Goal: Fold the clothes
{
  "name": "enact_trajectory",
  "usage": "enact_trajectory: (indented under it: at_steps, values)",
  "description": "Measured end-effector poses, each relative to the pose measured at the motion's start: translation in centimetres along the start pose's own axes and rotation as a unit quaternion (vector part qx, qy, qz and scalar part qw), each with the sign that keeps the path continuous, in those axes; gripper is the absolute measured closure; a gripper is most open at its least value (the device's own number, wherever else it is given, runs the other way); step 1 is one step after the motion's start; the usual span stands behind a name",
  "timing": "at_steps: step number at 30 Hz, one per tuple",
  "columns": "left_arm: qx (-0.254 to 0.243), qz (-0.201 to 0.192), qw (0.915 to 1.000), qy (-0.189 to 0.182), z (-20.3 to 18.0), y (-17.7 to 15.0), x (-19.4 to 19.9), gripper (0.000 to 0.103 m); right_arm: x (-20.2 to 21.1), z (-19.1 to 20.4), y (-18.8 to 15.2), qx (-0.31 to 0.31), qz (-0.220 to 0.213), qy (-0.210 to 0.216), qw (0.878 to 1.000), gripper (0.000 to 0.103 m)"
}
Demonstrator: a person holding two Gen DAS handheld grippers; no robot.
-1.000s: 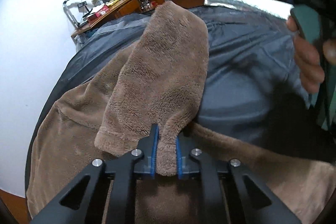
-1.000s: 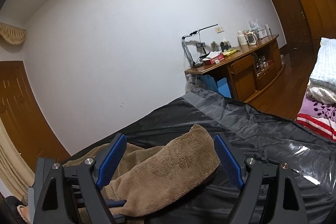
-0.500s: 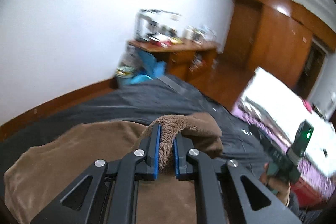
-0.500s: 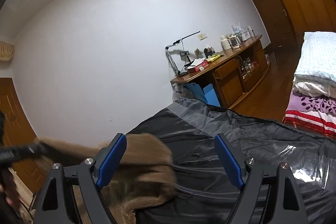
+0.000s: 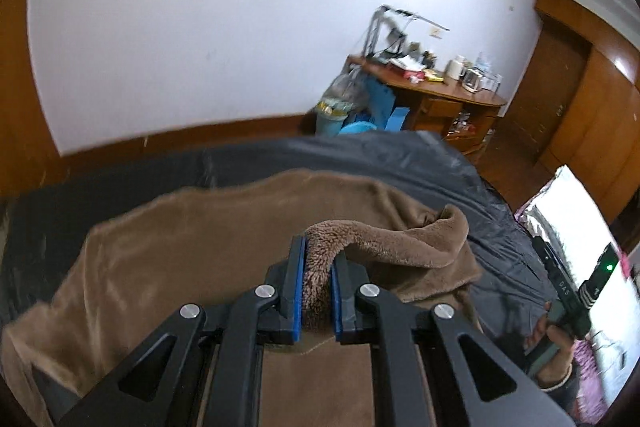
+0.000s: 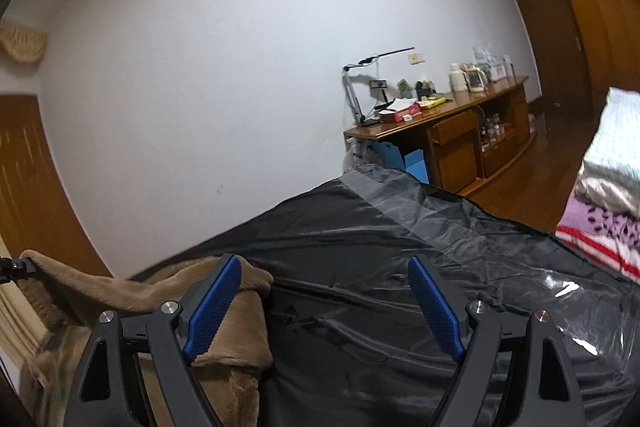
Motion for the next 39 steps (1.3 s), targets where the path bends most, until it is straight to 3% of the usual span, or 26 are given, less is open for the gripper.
enact_trajectory:
  at_steps: [4,11,20,23,28,33,39]
  values:
    - [0.033,0.008,0.9993,-0.018,1.8,-1.2,0.6,0.090,-0.6,1.1,-0.7,0.023,0.015,0.002,1.000,0.016]
    - [0.058,-0.022,0.9969,-0.048,3.1,-0.4,4.3,0.090,-1.5,2.0,-1.7,0.049,0.036,-0.002,0.998,0.016]
    - [0.099,-0.026,0.9936,-0.048,6.1,-0.6,5.1,0.089,-2.4,2.8,-2.7,0.065,0.057,0.002,0.996,0.016]
    - [0.135,-0.011,0.9903,-0.027,8.6,-1.4,3.5,0.088,-2.6,2.8,-2.9,0.067,0.061,0.001,0.996,0.016]
    - [0.199,0.042,0.9782,0.041,14.9,-3.9,-1.5,0.088,-2.8,2.9,-3.1,0.072,0.064,-0.001,0.995,0.016]
    - [0.198,0.095,0.9733,0.068,16.3,-7.2,-6.2,0.087,-3.1,3.1,-3.4,0.078,0.069,-0.002,0.995,0.016]
    - [0.196,0.099,0.9730,0.071,16.6,-7.9,-8.4,0.087,-3.4,3.3,-3.8,0.084,0.074,-0.002,0.994,0.016]
Point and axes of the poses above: each gripper's, at about its wrist camera, not at the fingertips, and x roughly against the way its jaws point, z to its left, y to its top, the point moved 9 cm from there along -x, roughly the way its jaws point, and after that the axes turned 7 degrees about y, right-handed, at the moved point
